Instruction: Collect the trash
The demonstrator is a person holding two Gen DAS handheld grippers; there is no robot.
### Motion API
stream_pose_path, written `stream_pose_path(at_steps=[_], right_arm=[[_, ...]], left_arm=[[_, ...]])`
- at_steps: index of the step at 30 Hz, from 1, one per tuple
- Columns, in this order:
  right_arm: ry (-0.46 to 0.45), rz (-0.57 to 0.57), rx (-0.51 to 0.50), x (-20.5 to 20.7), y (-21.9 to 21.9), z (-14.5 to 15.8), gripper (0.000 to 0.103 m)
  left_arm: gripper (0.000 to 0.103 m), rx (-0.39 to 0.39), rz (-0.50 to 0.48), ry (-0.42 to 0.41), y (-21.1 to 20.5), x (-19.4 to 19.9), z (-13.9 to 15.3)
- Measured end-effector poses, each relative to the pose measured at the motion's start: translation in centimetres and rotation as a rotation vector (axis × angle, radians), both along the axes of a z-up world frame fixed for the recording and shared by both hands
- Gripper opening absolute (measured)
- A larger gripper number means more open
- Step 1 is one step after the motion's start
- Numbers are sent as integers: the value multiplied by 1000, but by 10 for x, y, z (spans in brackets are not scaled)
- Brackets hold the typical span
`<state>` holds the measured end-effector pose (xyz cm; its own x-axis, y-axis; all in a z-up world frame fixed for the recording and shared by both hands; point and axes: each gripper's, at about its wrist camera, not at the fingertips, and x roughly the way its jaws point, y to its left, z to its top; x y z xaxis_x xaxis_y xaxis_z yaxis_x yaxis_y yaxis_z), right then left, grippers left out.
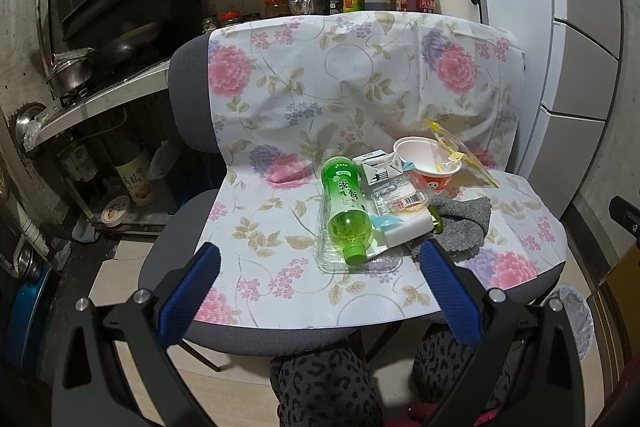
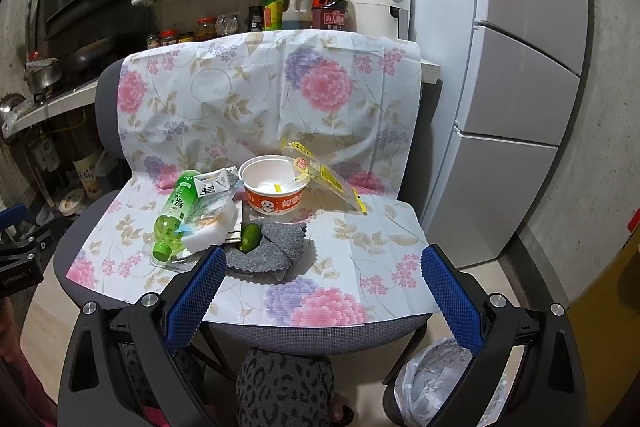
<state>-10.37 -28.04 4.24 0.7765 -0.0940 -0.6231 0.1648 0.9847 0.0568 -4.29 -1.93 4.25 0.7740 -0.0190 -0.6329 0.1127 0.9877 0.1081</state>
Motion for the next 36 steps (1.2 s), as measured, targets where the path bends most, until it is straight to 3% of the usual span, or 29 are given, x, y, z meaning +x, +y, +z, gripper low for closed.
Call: stream_pose_path(at_steps=[36], right_arm=[[3, -10, -1, 2, 0, -2, 97]], left_arm=[[97, 2, 20, -9, 7, 2, 2]])
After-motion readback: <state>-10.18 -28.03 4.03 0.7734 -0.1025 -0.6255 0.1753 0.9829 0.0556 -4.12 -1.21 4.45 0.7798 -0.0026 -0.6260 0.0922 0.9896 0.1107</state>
